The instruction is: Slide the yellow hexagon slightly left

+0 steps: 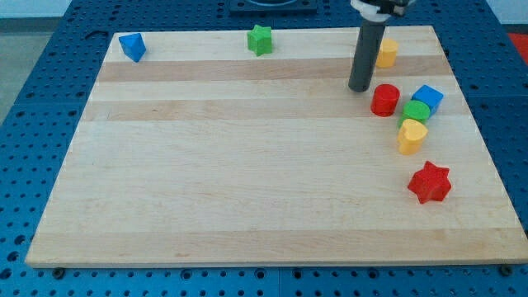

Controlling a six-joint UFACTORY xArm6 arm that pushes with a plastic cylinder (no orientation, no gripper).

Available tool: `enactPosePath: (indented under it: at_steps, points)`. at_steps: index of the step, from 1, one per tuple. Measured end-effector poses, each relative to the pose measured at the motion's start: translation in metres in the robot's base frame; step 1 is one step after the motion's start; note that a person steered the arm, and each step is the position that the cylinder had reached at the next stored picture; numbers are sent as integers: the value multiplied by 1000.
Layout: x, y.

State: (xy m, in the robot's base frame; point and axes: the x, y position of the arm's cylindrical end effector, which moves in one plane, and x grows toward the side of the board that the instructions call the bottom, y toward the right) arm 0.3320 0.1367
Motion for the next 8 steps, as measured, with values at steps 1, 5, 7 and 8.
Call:
enactPosePath:
  at_steps: [1,5,7,8]
  points:
    - [-11,21]
    - [-62,171]
    - [-47,45]
    - [-10,-41]
